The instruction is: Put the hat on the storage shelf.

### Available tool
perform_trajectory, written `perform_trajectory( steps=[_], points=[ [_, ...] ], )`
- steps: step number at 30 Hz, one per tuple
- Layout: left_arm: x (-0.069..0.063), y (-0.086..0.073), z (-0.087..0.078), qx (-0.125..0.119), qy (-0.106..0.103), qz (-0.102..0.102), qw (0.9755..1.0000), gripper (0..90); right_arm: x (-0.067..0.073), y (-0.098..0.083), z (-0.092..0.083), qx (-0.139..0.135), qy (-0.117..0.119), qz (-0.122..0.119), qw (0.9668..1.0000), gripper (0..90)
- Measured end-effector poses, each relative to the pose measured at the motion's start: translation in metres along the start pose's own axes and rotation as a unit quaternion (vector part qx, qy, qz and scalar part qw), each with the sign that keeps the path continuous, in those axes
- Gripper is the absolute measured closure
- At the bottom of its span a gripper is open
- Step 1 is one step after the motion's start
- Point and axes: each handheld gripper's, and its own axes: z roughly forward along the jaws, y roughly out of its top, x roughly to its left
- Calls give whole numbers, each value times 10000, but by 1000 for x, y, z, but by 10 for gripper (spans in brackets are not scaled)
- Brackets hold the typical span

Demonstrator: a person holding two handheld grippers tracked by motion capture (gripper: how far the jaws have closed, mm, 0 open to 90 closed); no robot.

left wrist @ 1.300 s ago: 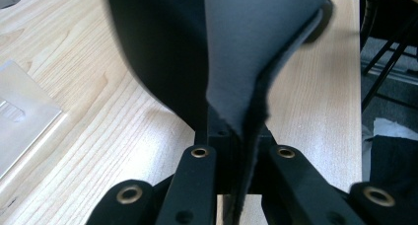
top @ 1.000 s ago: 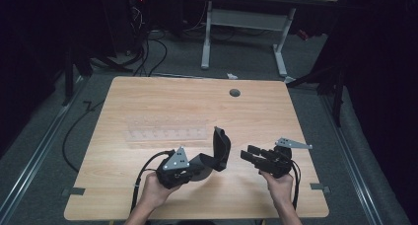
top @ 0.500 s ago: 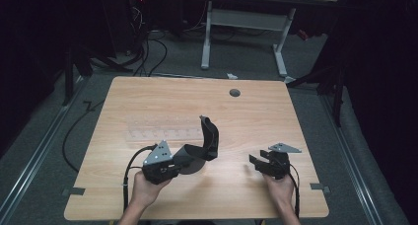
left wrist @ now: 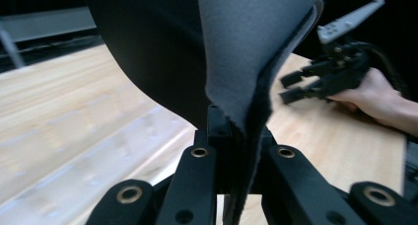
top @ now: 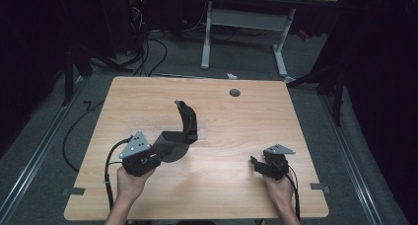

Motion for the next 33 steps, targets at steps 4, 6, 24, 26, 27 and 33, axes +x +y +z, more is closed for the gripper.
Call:
perform_trajectory(
  steps=[4,6,24,26,27,33],
  points=[
    [9,12,-3,-147,157,30,9998,864,0,0,0,-2,-4,-4,10000,407],
    [14,20,-6,-275,283,85,9992,864,0,0,0,-1,-3,0,10000,407],
    [60,45,-15,-718,1173,384,9898,864,0,0,0,6,-1,-6,10000,394],
    [64,47,-14,-701,1238,490,9886,864,0,0,0,5,-1,-9,10000,393],
    [66,48,-14,-710,1269,516,9880,864,0,0,0,5,0,-10,10000,392],
    [78,51,-15,-708,1466,651,9845,864,0,0,0,14,4,-14,10000,388]
  ],
)
